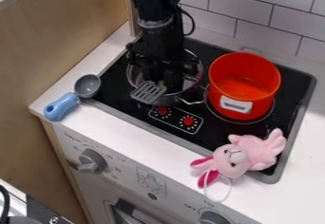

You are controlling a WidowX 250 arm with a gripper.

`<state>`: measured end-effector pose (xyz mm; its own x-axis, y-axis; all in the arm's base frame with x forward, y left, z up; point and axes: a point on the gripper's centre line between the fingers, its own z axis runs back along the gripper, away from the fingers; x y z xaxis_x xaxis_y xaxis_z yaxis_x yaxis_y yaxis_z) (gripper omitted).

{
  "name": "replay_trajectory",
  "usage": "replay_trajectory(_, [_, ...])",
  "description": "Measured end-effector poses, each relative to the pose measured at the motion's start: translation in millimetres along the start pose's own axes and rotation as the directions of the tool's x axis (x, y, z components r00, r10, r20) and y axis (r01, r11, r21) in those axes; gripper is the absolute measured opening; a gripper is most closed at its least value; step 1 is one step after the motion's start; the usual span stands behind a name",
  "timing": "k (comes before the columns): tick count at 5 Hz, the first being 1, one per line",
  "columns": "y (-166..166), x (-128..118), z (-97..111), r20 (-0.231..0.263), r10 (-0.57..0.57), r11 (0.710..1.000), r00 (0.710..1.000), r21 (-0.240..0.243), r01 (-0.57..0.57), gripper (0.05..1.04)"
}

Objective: Moved the green spatula to the bottom middle of the burner

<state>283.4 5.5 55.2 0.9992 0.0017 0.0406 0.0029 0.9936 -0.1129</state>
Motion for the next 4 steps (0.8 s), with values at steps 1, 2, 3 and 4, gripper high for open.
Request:
replay_trajectory(1, [-1.9,-2.4,6.4,-0.024,-0.006,1.000,1.000,-0.005,0.006,0.313])
replay_trajectory(2, [-5.5,-1.1,26.7,-0.009,-0.001,0.999,1.000,0.036,0.002,0.313])
replay_trajectory(3, [-9.3,-3.5,50.3,-0.023,-0.006,0.997,1.000,0.080,0.008,0.313])
replay_trajectory(4, [-15.3,-11.4,73.0,-0.057,0.004,0.993,0.998,0.114,0.002,0.313])
